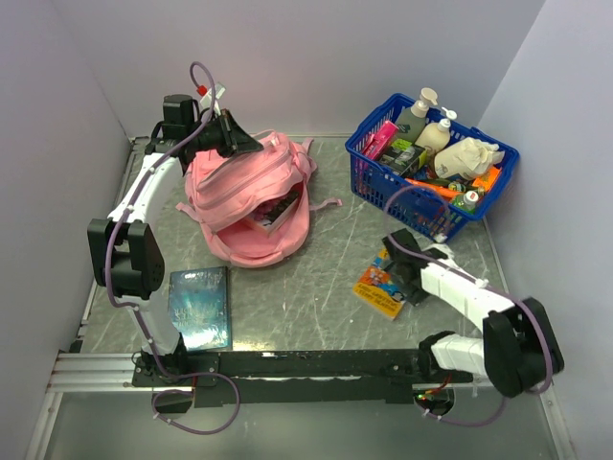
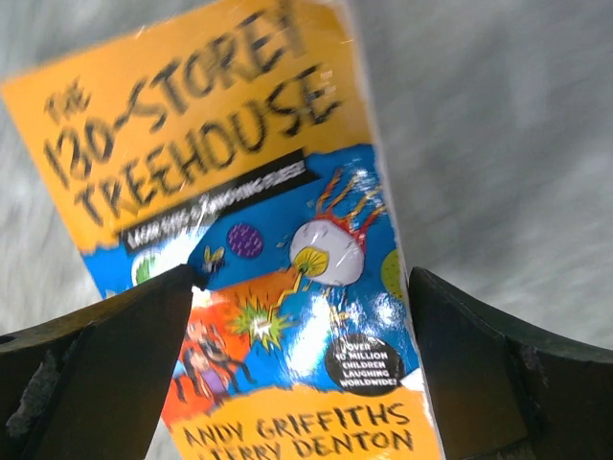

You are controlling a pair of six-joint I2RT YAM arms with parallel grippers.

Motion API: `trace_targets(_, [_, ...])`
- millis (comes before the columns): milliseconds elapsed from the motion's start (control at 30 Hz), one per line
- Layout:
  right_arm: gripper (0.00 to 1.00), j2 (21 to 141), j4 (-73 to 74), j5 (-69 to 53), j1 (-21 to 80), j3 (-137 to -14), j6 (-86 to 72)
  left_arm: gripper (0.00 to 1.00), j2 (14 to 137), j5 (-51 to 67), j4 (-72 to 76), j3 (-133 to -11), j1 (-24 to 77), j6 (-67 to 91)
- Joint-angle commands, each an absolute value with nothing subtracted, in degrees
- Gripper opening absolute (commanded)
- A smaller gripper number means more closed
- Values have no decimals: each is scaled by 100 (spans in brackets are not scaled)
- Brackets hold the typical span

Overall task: Pack the student bag
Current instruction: Move the book to the center of the board.

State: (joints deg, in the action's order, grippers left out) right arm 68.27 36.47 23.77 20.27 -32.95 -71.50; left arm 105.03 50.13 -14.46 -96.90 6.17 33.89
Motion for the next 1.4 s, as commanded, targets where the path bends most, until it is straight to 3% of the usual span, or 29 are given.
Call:
trace_targets(0, [100,7512,3577,2083,2715,-3840,-7154,1,9958,5370,-756,-10020,598,3630])
trace_targets(100, [98,8022,3464,2057,3014,-4139,-7163,1,9967,5379,-773,-10002,563,3595])
trace_targets(200, [88,8243,3121,1934,3076,-4026,-7172,1,9958,5397,-800,-9984,501,3551])
trace_targets(333, [67,8490,2656,1838,3067,-3718,-7094,1,9967,5458,-826,-10002,413,3533])
trace_targets(433, [57,8753,2497,1758,3102,-3630,-7163,1,9976,5484,-888,-10046,387,3490])
trace_targets(667, [56,9105,1838,1521,3445,-3410,-7093,1,9984,5520,-993,-10142,387,3428])
trace_targets(733, [51,9167,1654,1450,3489,-3358,-7058,1,9976,5528,-1028,-10151,378,3410])
trace_targets(767, [46,9167,1557,1415,3489,-3331,-7040,1,9967,5528,-1054,-10186,378,3401])
trace_targets(800, [36,9150,1460,1337,3507,-3218,-7040,1,9975,5537,-1081,-10204,378,3375])
trace_targets(967, [10,8773,749,1230,3507,-2848,-6908,1,9967,5537,-1222,-10266,378,3305])
trace_targets(1000, [0,8719,677,1213,3498,-2778,-6865,1,9967,5537,-1222,-10266,378,3305])
trace_targets(1200, [0,8491,90,1055,3507,-2663,-6435,1,9958,5520,-1397,-10292,378,3217])
trace_targets(1367, [0,7604,-922,1089,3516,-2075,-5969,1,9932,5502,-1433,-10310,387,3208])
